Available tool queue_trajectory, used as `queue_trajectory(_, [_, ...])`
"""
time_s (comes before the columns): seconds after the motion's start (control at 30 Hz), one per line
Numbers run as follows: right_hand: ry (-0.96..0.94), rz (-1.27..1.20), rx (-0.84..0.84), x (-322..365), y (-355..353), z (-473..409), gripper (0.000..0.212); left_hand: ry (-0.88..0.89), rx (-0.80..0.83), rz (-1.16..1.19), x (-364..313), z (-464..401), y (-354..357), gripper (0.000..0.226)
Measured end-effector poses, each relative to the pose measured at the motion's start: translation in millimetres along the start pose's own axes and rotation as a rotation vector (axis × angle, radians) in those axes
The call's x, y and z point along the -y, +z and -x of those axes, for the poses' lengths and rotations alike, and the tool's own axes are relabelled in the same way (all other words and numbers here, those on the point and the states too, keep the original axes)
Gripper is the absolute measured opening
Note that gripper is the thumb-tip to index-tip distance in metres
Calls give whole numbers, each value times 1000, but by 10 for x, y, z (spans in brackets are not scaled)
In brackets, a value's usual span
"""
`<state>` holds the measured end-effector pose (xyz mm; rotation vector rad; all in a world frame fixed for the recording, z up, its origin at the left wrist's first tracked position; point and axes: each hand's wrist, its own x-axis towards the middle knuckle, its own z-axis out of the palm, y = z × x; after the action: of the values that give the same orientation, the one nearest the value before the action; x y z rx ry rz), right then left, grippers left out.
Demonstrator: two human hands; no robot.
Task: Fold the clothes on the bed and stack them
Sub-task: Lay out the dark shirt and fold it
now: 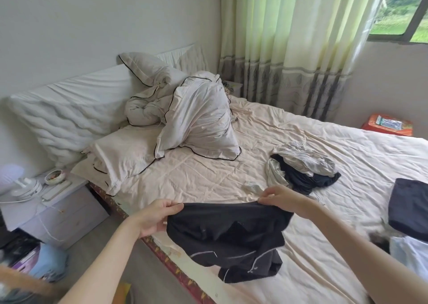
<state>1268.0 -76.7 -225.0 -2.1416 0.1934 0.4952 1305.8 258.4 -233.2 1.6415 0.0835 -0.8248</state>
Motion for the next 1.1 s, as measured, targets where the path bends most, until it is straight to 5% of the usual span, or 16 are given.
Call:
queue_trajectory(0.1, [21, -309, 40, -20, -52, 13, 41, 31, 23, -23, -118, -4, 13, 34])
queue_trajectory(0.17, [16, -350, 45, -5, -108, 4, 49, 65, -1, -240, -223, 18, 36, 36])
queue_trajectory(0.27, [-77, -223, 95, 42, -191, 3, 38, 81, -73, -640, -320, 38, 5, 28])
queue_trajectory(0.37, [-117, 80, 60, 118, -208, 14, 21, 69, -117, -778, -345, 59, -59, 21])
queue_trajectory(0.47, [-103, 239, 46, 175, -196, 40, 40, 65, -131, -598, -283, 92, -103, 22])
queue_trajectory(0.63, [-36, -511, 128, 62, -193, 73, 33, 46, -126, 187, 21, 64, -77, 30])
queue_trajectory(0.73, [18, -575, 164, -26, -96, 65, 26, 81, -124, 522, 91, -8, 81, 15])
queue_trajectory(0.93, [62, -658, 190, 75, -60, 72, 25, 89, -174, 436, -6, -115, 90, 15])
queue_trajectory(1.1, [30, -443, 117, 231, 66, 90, 26, 116, -178, 369, -73, -76, -154, 13])
